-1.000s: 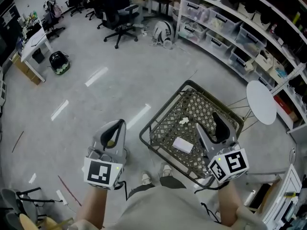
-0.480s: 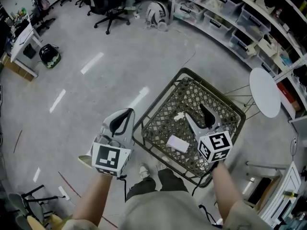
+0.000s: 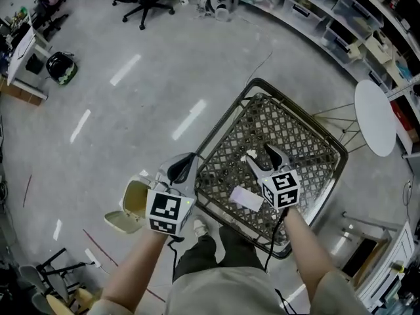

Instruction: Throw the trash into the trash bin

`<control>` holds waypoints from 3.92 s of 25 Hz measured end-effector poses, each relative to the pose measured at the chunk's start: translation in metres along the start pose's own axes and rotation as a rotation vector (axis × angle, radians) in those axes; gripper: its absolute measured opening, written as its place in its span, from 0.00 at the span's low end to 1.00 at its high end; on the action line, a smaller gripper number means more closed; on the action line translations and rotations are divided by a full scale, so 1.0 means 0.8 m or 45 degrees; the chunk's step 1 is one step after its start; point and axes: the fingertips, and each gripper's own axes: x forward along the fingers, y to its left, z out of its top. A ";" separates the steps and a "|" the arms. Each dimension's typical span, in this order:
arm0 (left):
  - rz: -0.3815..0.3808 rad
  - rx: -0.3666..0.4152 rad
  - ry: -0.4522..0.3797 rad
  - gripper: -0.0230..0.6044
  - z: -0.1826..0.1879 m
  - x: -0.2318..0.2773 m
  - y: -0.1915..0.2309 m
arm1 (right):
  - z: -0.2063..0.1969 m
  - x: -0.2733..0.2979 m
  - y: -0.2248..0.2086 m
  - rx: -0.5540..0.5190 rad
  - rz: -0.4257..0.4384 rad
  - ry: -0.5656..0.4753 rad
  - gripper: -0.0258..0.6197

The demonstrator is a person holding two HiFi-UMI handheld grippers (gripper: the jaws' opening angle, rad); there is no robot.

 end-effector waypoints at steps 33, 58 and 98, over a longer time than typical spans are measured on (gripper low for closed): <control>0.022 -0.234 0.256 0.04 -0.167 0.030 -0.003 | -0.175 0.106 -0.027 -0.017 0.028 0.437 0.19; 0.226 -0.017 -0.145 0.04 0.043 -0.160 0.049 | 0.180 -0.112 0.070 -0.184 0.098 -0.225 0.18; 0.944 -0.385 -0.068 0.04 -0.151 -0.502 0.220 | 0.196 0.044 0.555 -0.492 0.953 -0.075 0.18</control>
